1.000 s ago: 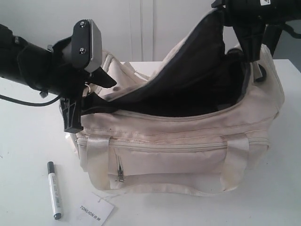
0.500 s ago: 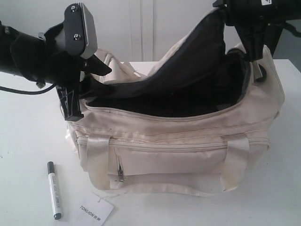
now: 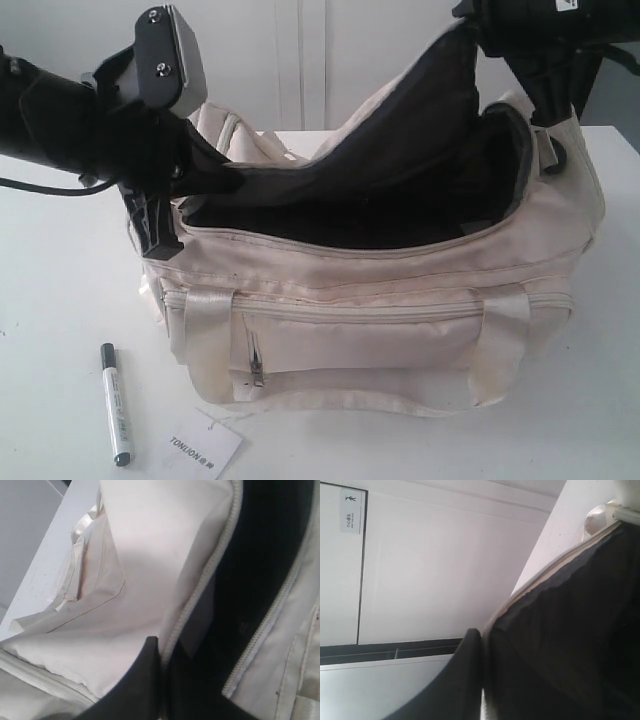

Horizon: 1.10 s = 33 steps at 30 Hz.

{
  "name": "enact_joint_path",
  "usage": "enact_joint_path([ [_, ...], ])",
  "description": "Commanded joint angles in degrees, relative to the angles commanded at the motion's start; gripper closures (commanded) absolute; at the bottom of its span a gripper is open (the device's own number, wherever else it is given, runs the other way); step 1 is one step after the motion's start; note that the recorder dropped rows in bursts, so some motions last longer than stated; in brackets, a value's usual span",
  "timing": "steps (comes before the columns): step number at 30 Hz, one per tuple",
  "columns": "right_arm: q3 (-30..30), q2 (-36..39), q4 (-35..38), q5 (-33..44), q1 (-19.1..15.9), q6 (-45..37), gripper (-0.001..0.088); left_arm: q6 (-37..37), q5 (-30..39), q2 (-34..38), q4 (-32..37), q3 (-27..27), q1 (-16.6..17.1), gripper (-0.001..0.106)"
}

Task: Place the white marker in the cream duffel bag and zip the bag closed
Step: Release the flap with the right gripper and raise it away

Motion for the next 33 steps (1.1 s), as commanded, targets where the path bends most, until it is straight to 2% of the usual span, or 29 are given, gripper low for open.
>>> enact_joint_path([
  [3,0.00,0.00,0.00,0.00,0.00,-0.13,0.0777,-0.66,0.00,0.00,-0.45,0.00,0.00,0.105],
  [8,0.00,-0.09,0.50,0.88,0.00,-3.83,0.0622,-1.29,0.00,0.00,-0.73,0.00,0.00,0.105],
  [12,0.00,-1.40,0.60,4.87,0.00,-5.51,0.0547,-2.17,0.00,0.00,-0.73,0.00,0.00,0.105],
  [18,0.00,-5.10,1.12,9.69,0.11,-13.36,0.0529,-2.38,0.21,0.00,-0.73,0.00,0.00,0.105],
  [26,0.00,-9.88,7.66,16.87,0.11,-27.80,0.0530,-2.38,0.21,0.00,-0.97,0.00,0.00,0.105],
  [33,0.00,-11.24,8.52,19.45,0.11,-47.17,0.0542,-2.38,0.21,0.00,-0.97,0.00,0.00,0.105],
])
